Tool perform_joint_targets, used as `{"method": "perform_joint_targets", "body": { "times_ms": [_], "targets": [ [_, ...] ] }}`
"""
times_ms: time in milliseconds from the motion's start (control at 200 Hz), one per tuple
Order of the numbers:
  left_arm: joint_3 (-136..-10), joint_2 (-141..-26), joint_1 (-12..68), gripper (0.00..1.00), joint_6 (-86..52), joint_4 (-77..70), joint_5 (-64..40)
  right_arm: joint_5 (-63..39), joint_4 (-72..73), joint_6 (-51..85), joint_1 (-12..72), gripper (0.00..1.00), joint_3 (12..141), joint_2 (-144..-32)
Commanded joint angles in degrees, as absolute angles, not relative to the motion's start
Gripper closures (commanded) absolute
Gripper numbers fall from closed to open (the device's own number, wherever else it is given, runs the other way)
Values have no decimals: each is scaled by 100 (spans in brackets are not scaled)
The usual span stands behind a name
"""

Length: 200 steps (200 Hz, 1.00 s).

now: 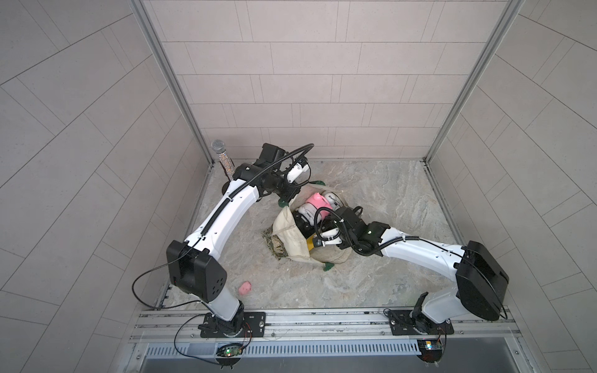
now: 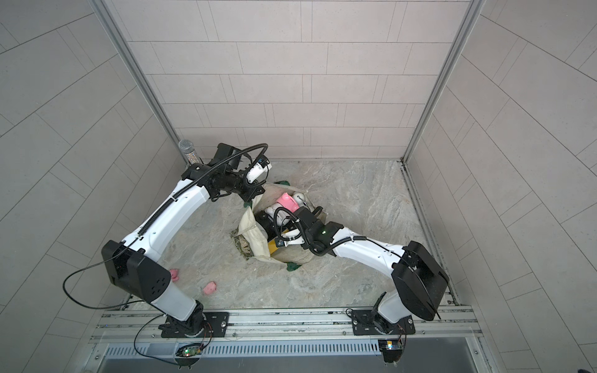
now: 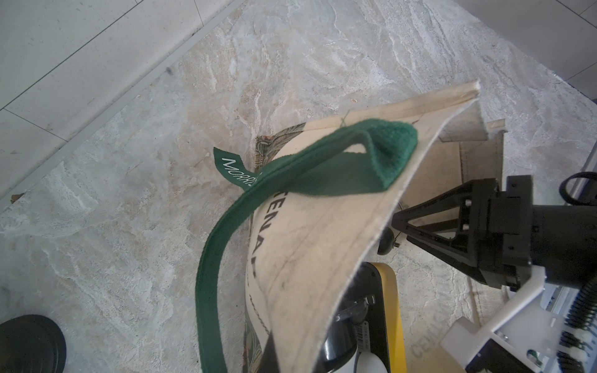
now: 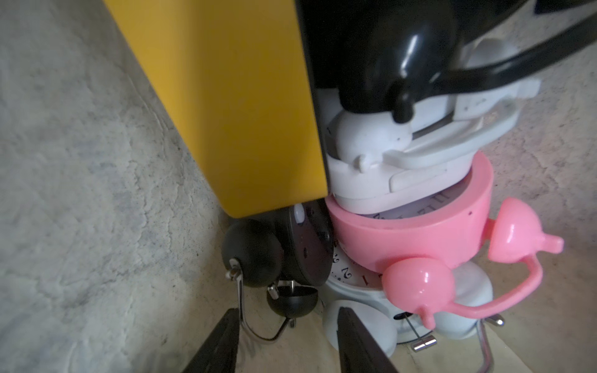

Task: Take the alarm clock out of the canvas bag
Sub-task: Pick up the alarm from the canvas bag.

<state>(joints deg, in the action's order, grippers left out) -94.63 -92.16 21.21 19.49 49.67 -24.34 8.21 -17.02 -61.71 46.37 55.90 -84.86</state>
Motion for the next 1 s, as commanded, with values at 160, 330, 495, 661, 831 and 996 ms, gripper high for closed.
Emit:
{"method": "perform_joint_targets", "body": {
  "times_ms": [160,330,495,661,831,996],
  "targets": [
    [-9895,-9105,2059,100,1938,4101,-2659,1015,-2259,-6351,4666,50,5656,-8489],
    [-9905,-9132,2057,100,1893,4132,-2637,1445,-1709,-6169,4667,57,5535,-8742],
    [-9905,-9122,2048,100,1890,4131,-2646,1685,-1667,-6056,4667,60,5695,-9070],
    [-9900,-9118,2053,100,1892,4140,-2627,1538,-1673,-6050,4667,60,5710,-9114],
    [-9887,-9082,2048,100,1908,4140,-2615,1501,-1657,-6053,4667,59,5666,-9071],
    [-9880,-9070,2048,100,1908,4140,-2628,1468,-1561,-6030,4645,71,5744,-9231]
  ]
}}
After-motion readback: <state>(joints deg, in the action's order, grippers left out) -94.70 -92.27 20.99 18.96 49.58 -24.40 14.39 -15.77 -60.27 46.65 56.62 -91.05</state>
